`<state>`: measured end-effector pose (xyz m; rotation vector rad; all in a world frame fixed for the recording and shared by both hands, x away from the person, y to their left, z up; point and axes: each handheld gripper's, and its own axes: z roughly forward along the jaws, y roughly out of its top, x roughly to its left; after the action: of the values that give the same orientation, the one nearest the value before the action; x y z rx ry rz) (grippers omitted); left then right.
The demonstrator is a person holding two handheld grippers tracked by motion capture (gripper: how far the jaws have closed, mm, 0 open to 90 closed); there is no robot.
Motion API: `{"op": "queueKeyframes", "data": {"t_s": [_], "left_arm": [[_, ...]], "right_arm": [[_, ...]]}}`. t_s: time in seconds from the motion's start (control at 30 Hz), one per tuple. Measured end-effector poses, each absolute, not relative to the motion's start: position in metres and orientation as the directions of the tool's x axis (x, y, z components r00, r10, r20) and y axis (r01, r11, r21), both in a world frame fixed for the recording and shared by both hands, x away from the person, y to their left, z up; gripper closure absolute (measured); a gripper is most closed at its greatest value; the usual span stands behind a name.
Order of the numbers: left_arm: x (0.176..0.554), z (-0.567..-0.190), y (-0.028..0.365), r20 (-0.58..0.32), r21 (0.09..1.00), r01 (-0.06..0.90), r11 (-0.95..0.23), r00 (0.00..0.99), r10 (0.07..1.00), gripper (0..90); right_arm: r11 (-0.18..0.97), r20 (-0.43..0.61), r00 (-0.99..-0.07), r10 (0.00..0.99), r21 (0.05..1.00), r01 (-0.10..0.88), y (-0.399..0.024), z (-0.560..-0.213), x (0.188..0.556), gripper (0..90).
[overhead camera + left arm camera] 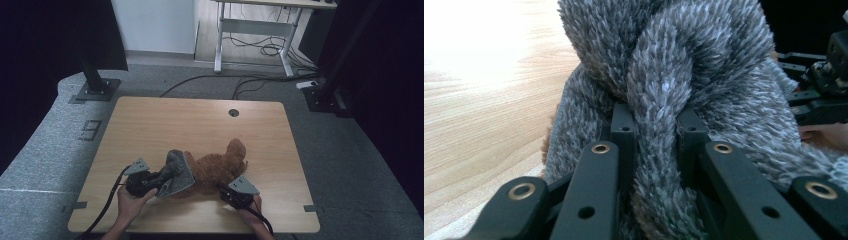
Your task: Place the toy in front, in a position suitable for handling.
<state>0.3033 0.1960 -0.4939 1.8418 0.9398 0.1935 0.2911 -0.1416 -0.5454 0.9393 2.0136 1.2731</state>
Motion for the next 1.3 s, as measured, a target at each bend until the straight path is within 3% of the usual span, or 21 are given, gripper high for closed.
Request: {"op": "queueKeyframes", "data": {"t_s": [0.23,0.47,0.9,1.3], "left_arm": [[0.313,-0.495,0.2,-0.276,0.84,0.518,-0.164,0.666,0.694,76.5],[0.322,-0.492,0.186,-0.182,0.848,0.482,-0.221,0.656,0.732,76.8],[0.304,-0.506,0.184,-0.151,0.866,0.445,-0.228,0.668,0.728,77.5],[0.379,-0.497,0.182,-0.121,0.853,0.461,-0.244,0.63,0.767,77.6]], "right_arm": [[0.288,-0.075,-0.588,0.805,0.917,0.277,-0.14,-0.544,0.295,48.6],[0.278,-0.068,-0.564,0.823,0.914,0.296,-0.139,-0.544,0.298,49.1],[0.333,-0.092,-0.599,0.796,0.892,0.305,-0.14,-0.543,0.289,49.5],[0.319,-0.124,-0.5,0.857,0.89,0.326,-0.116,-0.541,0.344,51.8]]}}
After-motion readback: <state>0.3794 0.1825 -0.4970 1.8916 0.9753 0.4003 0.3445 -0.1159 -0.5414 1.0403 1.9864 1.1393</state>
